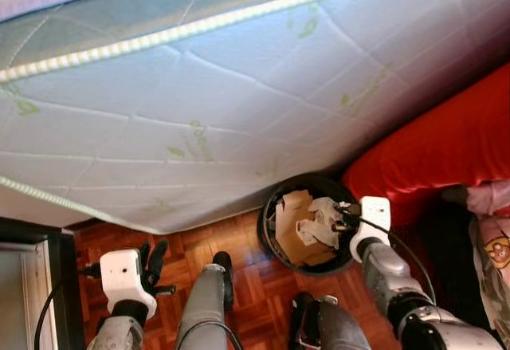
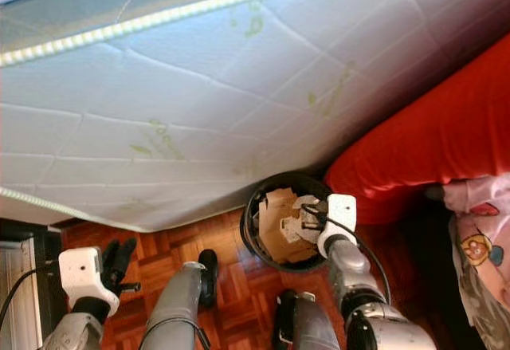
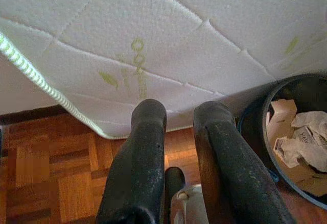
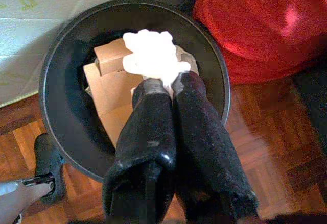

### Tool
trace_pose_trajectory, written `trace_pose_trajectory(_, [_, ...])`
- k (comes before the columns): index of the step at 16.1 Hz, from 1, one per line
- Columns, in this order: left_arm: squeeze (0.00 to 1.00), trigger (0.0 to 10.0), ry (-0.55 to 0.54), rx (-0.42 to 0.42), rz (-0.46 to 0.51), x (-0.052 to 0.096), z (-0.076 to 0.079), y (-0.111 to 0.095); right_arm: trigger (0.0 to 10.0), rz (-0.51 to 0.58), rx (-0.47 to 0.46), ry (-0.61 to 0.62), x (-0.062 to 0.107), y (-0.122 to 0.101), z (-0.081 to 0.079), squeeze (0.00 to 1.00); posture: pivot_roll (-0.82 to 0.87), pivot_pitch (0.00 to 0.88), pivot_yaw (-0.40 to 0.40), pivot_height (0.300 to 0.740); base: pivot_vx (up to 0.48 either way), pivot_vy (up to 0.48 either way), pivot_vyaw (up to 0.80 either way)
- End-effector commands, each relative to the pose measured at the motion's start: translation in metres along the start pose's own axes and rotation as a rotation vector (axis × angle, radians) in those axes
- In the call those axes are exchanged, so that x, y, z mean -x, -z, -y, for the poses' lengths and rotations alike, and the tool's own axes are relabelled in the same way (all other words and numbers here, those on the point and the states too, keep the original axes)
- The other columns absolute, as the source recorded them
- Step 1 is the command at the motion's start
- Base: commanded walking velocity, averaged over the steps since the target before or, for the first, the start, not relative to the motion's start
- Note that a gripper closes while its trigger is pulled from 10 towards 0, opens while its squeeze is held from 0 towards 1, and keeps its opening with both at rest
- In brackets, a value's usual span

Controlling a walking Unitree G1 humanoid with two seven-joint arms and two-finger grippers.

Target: Clean up the room

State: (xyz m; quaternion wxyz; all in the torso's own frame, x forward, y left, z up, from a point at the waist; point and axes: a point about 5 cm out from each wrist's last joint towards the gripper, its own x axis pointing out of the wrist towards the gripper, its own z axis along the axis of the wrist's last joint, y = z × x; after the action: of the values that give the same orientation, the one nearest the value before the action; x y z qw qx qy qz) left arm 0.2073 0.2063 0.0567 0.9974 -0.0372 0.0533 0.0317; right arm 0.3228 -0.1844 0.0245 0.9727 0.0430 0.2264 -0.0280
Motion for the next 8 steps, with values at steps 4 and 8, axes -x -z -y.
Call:
trace_pose_trajectory(4, [0.00, 10.0, -0.007, -0.002, -0.070, 0.013, -0.002, 0.008, 10.0, -0.079, -0.027, 0.020, 0.007, 0.025, 0.007, 0.03, 0.30, 0.500, 0.007, 0.669, 0.000, 0.000, 0.00])
trace_pose_trajectory(8, [0.00, 10.0, -0.011, -0.011, -0.069, 0.014, -0.007, 0.005, 10.0, -0.089, -0.028, 0.029, 0.008, 0.029, 0.008, 1.00, 0.30, 0.489, 0.014, 0.669, 0.000, 0.000, 0.00])
